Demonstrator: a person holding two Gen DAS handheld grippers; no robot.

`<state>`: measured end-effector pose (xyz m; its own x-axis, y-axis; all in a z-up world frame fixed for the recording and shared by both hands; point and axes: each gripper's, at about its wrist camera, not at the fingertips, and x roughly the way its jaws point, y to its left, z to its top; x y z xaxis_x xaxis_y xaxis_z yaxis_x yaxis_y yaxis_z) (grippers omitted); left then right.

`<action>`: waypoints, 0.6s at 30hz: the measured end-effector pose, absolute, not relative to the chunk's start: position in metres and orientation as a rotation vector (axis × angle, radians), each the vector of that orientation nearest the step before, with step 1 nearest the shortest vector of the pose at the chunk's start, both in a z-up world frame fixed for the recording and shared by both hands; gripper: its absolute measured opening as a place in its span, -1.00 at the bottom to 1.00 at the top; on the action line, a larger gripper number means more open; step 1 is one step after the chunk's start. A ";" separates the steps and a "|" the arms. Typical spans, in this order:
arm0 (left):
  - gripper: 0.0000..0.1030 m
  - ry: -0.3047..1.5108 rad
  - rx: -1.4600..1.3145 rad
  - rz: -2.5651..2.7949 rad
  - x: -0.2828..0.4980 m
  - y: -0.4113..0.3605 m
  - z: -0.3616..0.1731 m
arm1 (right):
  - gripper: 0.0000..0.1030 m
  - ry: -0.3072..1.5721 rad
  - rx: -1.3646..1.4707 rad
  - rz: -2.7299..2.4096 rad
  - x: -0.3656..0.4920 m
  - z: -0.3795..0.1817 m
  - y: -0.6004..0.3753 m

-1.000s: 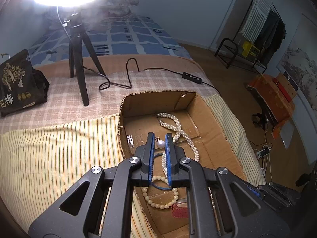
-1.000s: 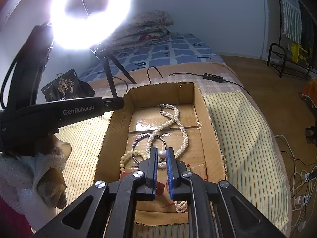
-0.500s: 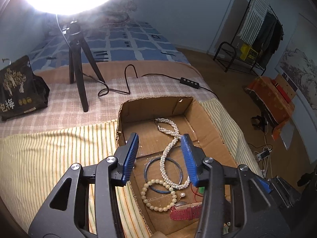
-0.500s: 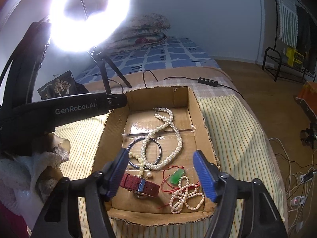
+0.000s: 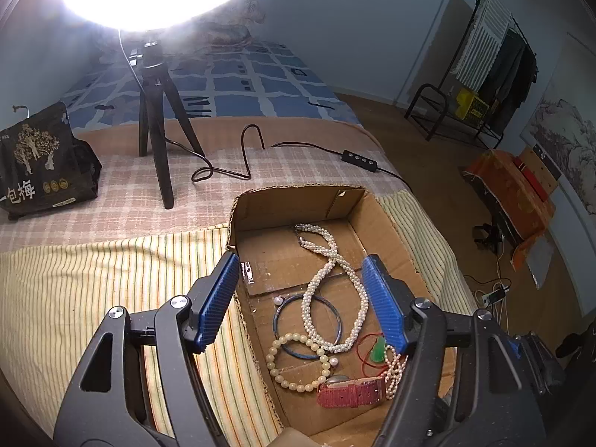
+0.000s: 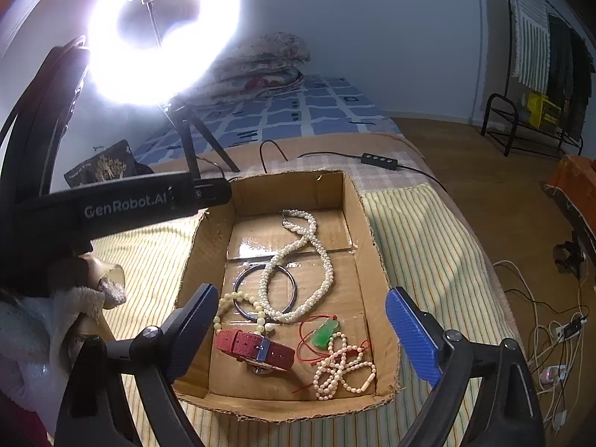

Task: Organize jewelry

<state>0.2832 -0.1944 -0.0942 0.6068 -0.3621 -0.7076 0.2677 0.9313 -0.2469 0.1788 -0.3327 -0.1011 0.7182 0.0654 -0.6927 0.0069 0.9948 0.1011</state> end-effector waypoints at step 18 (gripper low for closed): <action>0.38 0.807 -0.101 -0.355 0.258 -0.180 -0.066 | 0.86 0.713 0.096 0.005 0.154 -0.066 -0.335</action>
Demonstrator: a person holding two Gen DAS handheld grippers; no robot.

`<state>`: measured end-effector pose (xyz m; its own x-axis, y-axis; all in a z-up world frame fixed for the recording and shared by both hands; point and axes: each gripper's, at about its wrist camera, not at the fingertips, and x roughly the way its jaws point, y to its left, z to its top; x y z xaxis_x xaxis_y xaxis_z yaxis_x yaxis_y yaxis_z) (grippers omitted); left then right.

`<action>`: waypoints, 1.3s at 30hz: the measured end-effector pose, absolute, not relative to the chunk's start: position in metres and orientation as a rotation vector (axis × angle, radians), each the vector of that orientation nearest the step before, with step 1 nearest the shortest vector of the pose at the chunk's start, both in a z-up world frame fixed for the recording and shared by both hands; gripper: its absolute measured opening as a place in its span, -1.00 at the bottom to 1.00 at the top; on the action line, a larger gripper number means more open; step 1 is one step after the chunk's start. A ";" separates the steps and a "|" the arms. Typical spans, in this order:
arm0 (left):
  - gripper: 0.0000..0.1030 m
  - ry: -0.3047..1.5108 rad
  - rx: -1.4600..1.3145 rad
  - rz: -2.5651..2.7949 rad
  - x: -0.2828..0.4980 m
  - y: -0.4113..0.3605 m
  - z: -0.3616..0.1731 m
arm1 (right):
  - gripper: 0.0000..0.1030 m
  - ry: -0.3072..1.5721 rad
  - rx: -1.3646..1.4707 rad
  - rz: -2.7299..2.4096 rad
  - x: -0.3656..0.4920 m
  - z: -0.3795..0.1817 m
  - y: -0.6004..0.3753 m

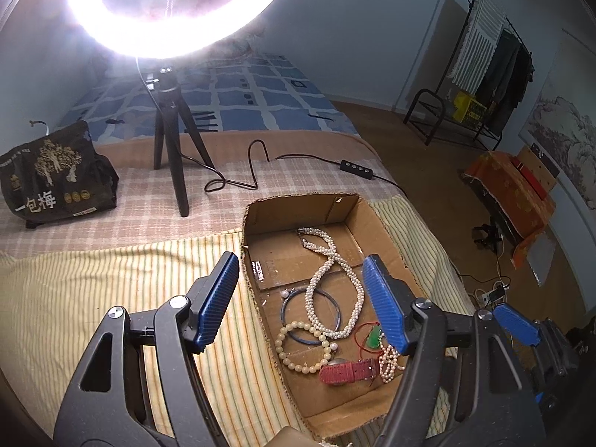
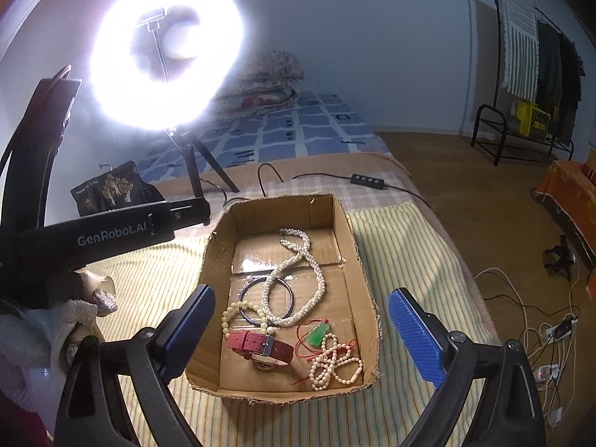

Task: Organize jewelry

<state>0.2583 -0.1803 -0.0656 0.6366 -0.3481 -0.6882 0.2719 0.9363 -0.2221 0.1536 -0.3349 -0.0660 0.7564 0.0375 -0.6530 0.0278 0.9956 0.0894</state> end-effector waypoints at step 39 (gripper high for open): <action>0.59 0.636 0.056 -0.332 0.111 -0.116 -0.014 | 0.99 0.459 0.021 -0.078 0.052 0.018 -0.323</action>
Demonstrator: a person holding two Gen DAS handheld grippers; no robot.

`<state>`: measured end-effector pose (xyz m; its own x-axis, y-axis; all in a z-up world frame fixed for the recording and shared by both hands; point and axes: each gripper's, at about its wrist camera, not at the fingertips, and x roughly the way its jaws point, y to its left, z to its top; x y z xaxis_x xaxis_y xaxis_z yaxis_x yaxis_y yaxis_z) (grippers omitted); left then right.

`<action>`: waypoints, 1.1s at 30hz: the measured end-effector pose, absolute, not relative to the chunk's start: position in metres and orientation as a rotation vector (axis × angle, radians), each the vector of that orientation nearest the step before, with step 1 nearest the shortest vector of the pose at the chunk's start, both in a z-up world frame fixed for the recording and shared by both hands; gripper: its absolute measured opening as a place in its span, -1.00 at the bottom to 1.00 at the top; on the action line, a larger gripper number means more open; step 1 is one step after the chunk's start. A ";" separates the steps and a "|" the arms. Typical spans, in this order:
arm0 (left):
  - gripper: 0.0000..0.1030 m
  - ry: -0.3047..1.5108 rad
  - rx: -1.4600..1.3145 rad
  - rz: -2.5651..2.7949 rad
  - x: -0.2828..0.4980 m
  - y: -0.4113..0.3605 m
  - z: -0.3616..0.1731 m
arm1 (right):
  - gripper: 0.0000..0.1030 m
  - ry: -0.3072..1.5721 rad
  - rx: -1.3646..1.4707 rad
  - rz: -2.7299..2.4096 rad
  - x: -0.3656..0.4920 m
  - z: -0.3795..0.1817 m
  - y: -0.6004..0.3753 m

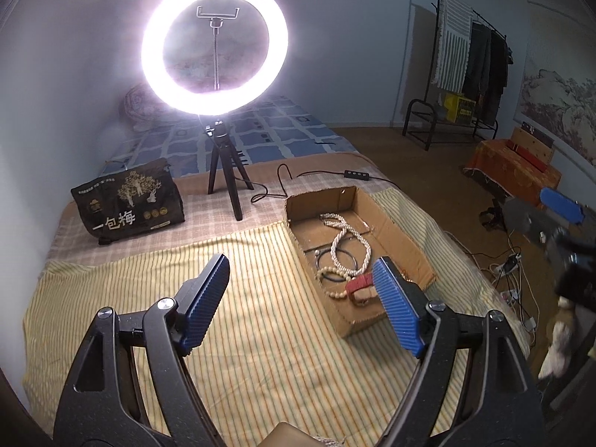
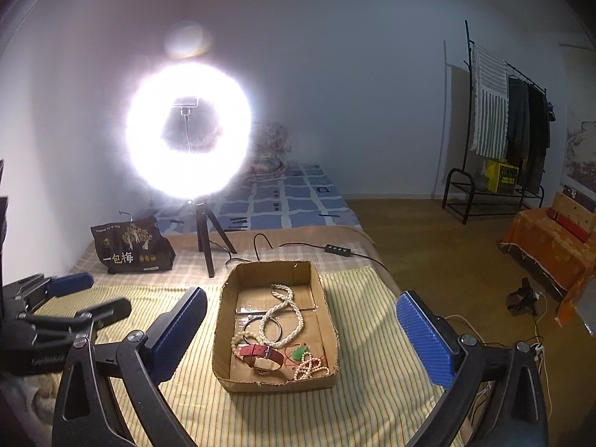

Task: Organize jewelry

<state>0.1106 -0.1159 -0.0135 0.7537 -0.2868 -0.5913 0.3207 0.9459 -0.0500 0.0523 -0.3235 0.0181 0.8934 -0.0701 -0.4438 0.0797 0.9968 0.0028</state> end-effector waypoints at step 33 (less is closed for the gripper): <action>1.00 0.501 0.169 -0.279 0.061 -0.118 0.003 | 0.99 0.449 -0.015 -0.073 0.045 0.011 -0.312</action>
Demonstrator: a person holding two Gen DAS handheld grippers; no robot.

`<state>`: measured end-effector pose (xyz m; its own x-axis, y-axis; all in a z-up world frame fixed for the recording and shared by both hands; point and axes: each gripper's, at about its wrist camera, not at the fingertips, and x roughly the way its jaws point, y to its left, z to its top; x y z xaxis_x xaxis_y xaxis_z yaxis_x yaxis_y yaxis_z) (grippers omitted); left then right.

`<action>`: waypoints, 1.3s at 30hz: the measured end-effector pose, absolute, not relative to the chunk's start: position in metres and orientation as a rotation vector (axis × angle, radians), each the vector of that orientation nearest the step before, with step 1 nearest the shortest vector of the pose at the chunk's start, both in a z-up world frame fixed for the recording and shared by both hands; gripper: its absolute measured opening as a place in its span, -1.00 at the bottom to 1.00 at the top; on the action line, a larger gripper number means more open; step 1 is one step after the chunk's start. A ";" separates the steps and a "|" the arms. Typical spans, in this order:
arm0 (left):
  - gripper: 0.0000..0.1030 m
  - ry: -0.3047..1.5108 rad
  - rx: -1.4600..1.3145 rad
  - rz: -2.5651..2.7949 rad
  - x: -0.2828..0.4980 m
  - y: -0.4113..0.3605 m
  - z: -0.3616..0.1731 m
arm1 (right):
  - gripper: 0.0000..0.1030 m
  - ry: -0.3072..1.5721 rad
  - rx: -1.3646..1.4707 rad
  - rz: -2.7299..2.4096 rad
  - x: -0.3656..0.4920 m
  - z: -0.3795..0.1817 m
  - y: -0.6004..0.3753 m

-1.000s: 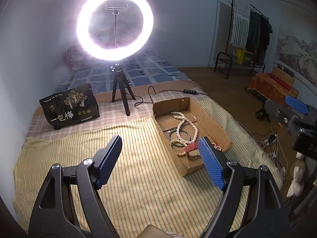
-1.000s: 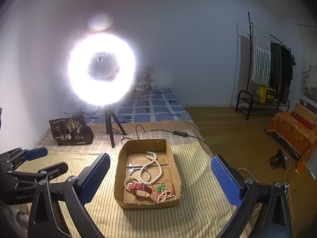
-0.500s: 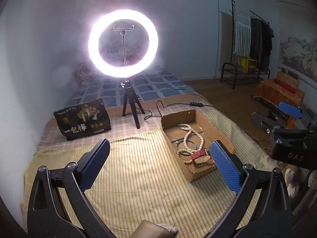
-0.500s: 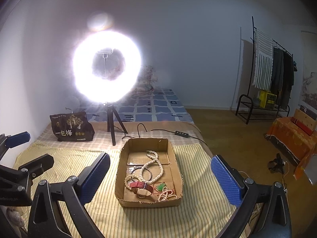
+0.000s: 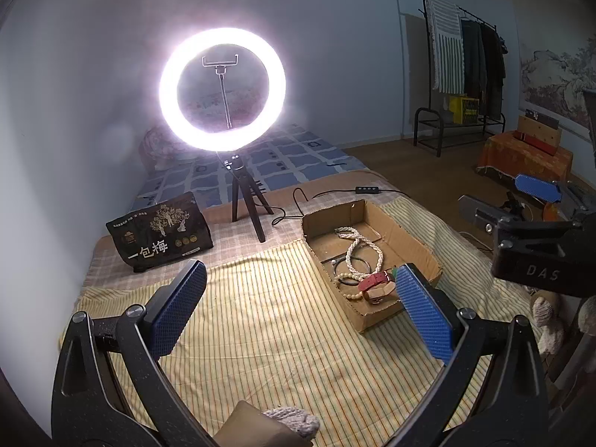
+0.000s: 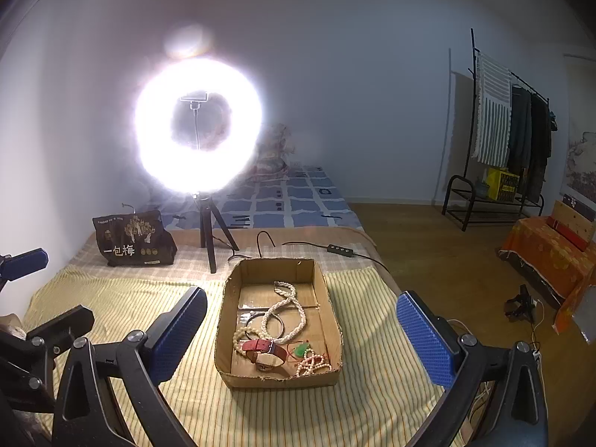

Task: Organize jewelry

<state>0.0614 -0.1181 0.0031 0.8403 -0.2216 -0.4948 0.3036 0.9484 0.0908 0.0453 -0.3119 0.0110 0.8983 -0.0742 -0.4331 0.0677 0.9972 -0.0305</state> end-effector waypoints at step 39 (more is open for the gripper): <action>1.00 0.562 0.096 -0.347 0.060 -0.119 0.003 | 0.99 0.465 -0.021 -0.073 0.049 0.007 -0.310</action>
